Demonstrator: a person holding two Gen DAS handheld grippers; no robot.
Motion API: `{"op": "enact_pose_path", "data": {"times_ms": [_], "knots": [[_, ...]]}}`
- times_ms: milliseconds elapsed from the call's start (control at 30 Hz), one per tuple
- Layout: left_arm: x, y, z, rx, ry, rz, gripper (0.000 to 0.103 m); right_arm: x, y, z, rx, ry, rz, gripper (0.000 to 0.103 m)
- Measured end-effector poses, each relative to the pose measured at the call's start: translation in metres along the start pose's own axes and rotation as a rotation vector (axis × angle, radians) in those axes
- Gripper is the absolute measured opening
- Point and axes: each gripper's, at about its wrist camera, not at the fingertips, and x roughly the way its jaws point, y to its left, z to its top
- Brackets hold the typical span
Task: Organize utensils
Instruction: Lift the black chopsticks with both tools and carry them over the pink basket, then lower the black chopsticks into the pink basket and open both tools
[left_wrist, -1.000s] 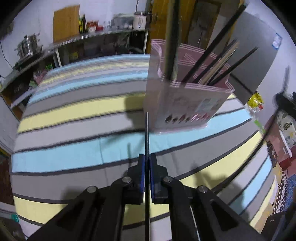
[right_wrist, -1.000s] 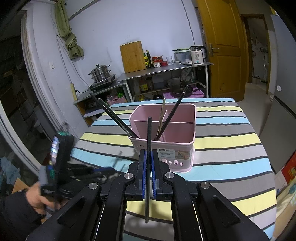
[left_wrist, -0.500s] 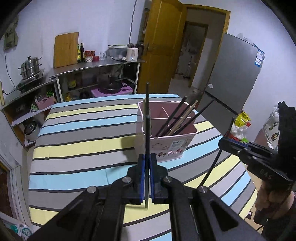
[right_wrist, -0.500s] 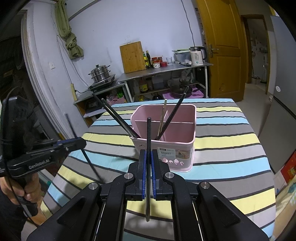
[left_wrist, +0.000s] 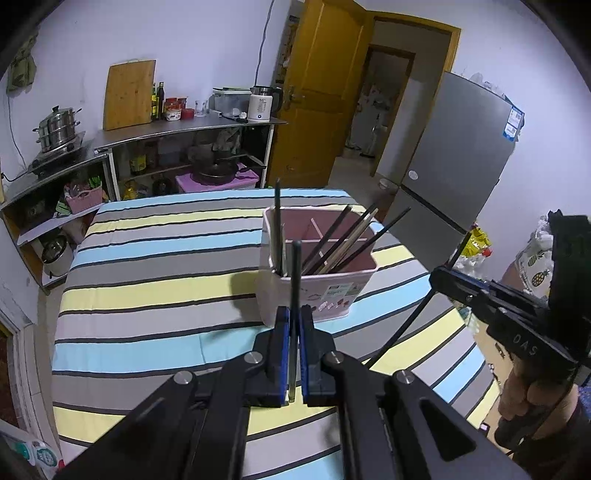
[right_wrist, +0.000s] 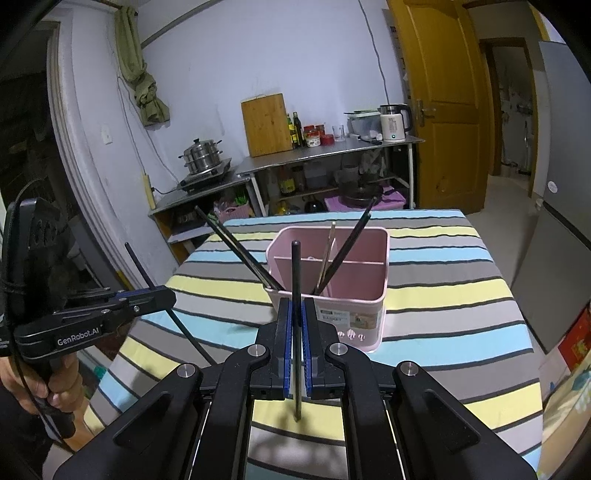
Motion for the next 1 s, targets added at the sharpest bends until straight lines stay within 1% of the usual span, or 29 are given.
{"op": "enact_pose_path", "data": {"times_ms": [167, 300, 467, 667, 900, 1000], "knots": [[-0.013, -0.006, 0.018, -0.002, -0.025, -0.034, 0.005, -0.009, 0.001, 0.016, -0.011, -0.035, -0.001, 0.005], [-0.027, -0.013, 0.043, 0.012, -0.068, -0.061, 0.005, -0.019, 0.002, 0.035, -0.024, -0.082, -0.006, 0.005], [-0.034, -0.020, 0.074, 0.021, -0.112, -0.081, 0.005, -0.024, 0.003, 0.060, -0.028, -0.131, -0.015, 0.005], [-0.029, -0.022, 0.109, 0.026, -0.150, -0.084, 0.005, -0.023, -0.001, 0.084, -0.011, -0.178, -0.020, 0.005], [-0.015, -0.014, 0.132, 0.016, -0.167, -0.063, 0.005, -0.015, -0.006, 0.107, 0.017, -0.221, -0.019, 0.005], [-0.006, -0.011, 0.134, 0.017, -0.164, -0.049, 0.005, -0.007, -0.012, 0.111, 0.039, -0.227, -0.021, 0.005]]}}
